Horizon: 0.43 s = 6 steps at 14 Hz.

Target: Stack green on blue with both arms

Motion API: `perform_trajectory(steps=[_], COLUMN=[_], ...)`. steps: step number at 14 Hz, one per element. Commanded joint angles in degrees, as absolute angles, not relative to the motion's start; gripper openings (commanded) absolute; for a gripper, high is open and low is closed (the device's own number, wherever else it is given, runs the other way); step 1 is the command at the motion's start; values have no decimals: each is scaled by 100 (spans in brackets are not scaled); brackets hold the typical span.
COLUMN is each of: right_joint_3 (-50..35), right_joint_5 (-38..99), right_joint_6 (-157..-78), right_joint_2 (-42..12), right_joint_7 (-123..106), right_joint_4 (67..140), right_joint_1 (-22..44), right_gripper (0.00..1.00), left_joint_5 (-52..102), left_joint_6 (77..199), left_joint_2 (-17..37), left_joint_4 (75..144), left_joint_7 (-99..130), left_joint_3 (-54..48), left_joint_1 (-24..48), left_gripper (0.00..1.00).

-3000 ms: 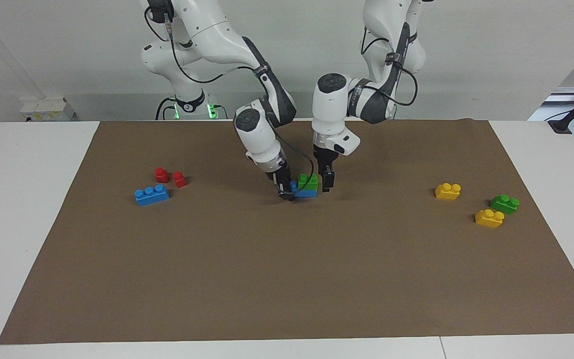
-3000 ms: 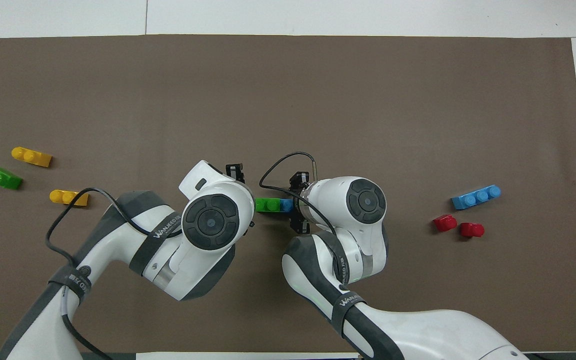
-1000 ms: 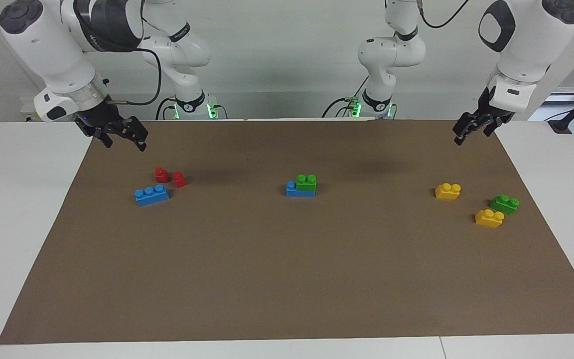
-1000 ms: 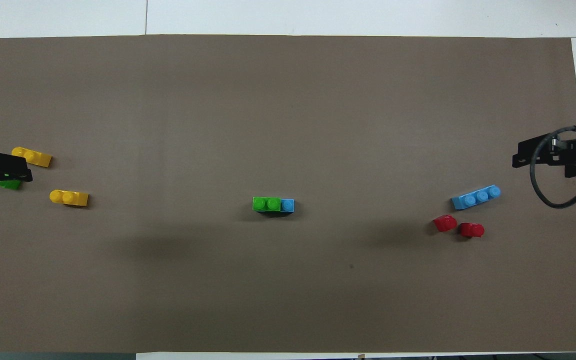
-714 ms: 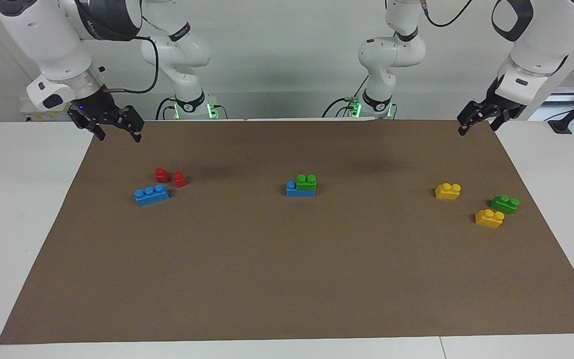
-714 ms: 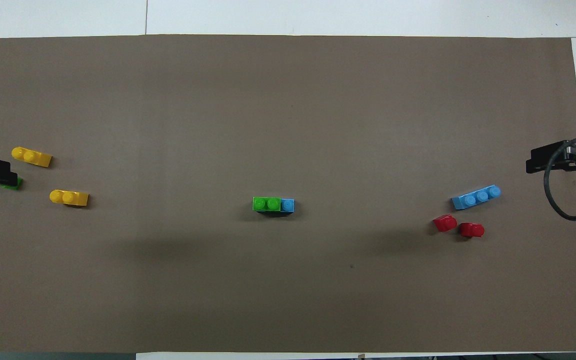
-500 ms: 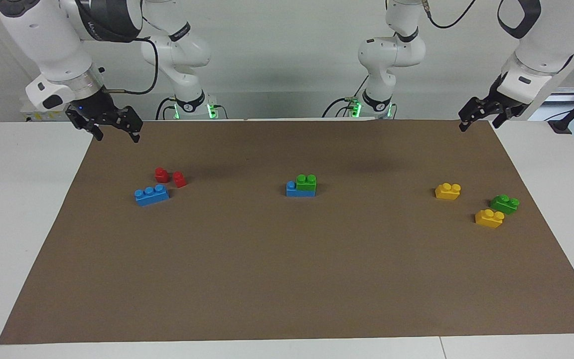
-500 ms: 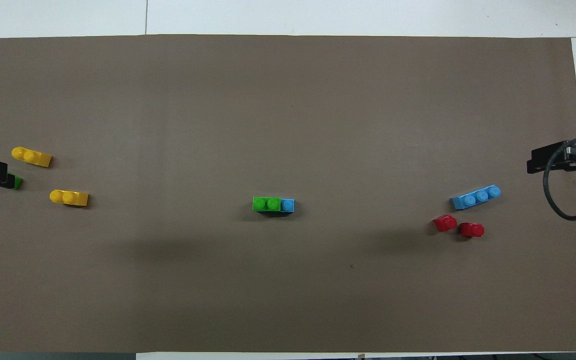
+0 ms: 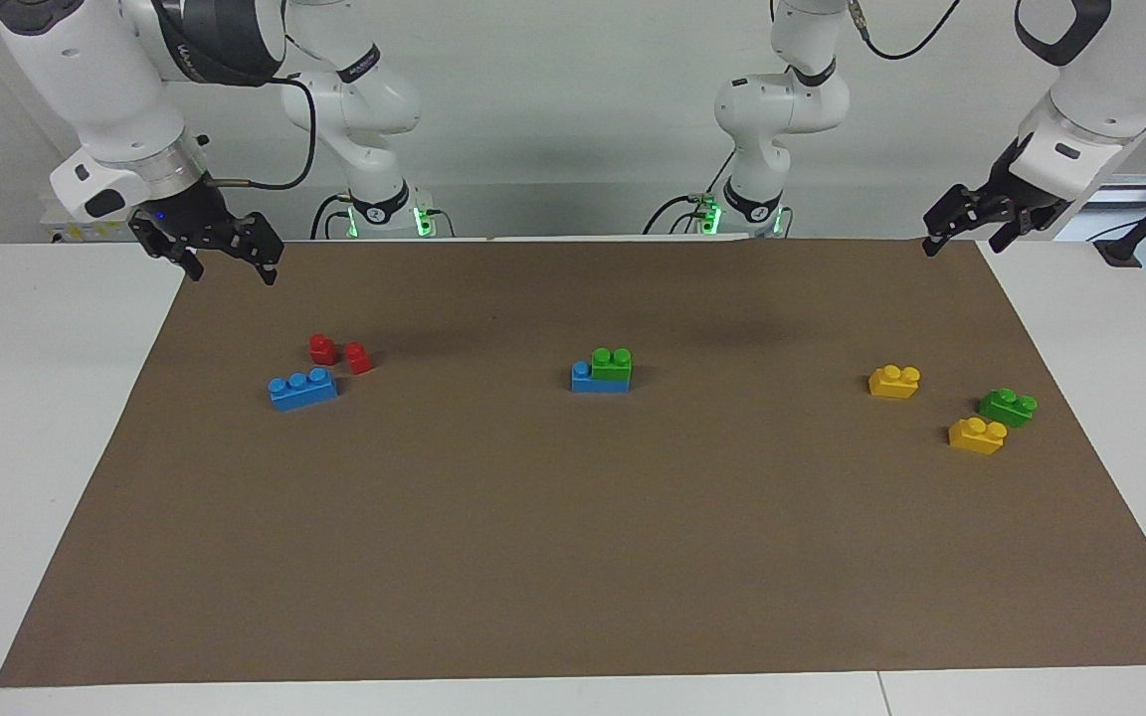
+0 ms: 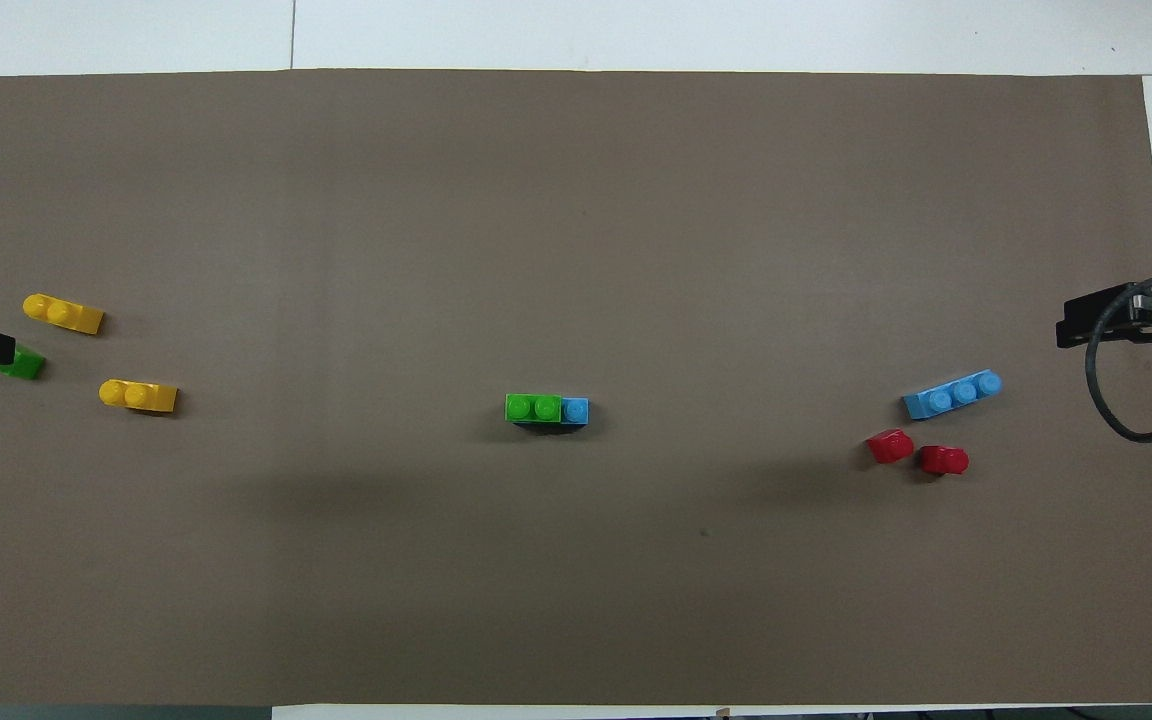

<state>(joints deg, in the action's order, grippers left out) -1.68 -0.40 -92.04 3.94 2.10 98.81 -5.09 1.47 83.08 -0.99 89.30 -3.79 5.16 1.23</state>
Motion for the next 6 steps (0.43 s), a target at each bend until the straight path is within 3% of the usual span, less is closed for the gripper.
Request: perform_trajectory(steps=[1,6], right_joint_3=[-220,-220], right_joint_5=[-185,-176], right_joint_6=[-9114,-9105], right_joint_2=[369,378], right_joint_7=[-78,-167], right_joint_4=[9817,9861], right_joint_1=[-554,-554], right_gripper=[100,100], left_joint_5=[237,211], left_joint_6=[8130,8121], left_joint_2=[26,26], left_joint_4=[8710,8710], left_joint_7=[-519,-527], left_joint_3=[466,466], left_joint_1=[18,35], left_gripper=[100,100])
